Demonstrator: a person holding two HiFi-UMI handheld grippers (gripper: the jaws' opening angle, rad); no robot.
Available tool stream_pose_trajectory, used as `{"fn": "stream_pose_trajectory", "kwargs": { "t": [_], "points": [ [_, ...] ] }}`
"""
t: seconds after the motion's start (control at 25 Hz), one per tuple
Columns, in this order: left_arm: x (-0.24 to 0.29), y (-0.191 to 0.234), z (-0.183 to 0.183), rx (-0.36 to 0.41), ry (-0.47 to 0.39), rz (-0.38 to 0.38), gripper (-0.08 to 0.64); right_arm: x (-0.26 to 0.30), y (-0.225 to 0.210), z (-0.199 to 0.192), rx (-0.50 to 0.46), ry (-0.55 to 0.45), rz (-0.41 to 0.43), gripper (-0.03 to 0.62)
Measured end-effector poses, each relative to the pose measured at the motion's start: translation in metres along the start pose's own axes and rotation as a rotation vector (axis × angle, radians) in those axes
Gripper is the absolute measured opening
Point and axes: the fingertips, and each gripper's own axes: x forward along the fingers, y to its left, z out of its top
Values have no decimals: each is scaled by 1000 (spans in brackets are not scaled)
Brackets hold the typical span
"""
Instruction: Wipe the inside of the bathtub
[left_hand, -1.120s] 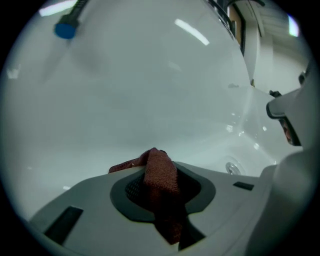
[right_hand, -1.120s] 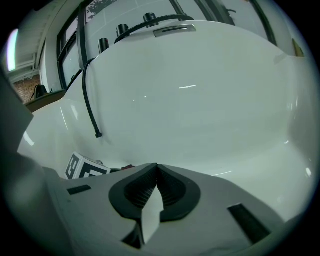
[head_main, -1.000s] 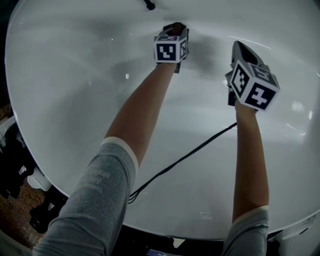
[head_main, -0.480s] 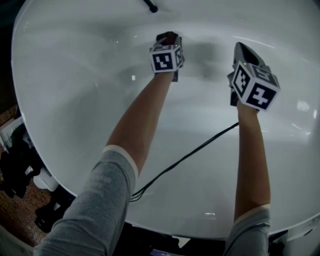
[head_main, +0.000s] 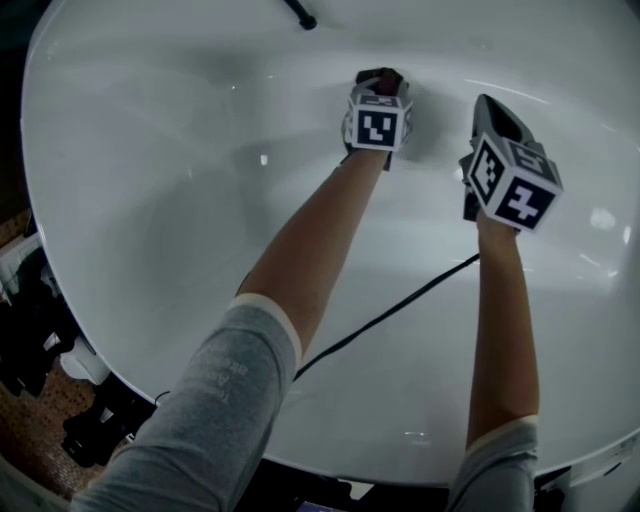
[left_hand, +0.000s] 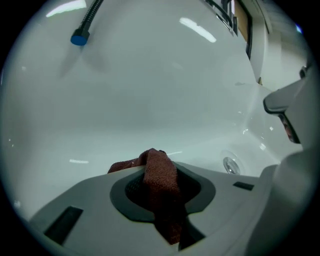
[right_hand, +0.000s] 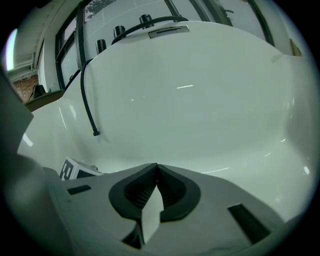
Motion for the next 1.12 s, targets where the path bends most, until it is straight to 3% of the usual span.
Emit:
{"fn": "stream_pose_trajectory", "kwargs": {
  "t": [0.36,0.64,0.84,1.12],
  "points": [
    [9,27,34,53,21,47,89,-2,-4,4,-24,1,-2,6],
    [-22,28,68,-29,-27,32,87,-19,9,46,-38,-44,23,6],
    [-57,24,120,-6,-129,30,87,-45,20,79,-36,-70,26,6],
    [-101,14,202,12,-158,2,87,-85,42,134,-27,-104,30,6]
  ]
}}
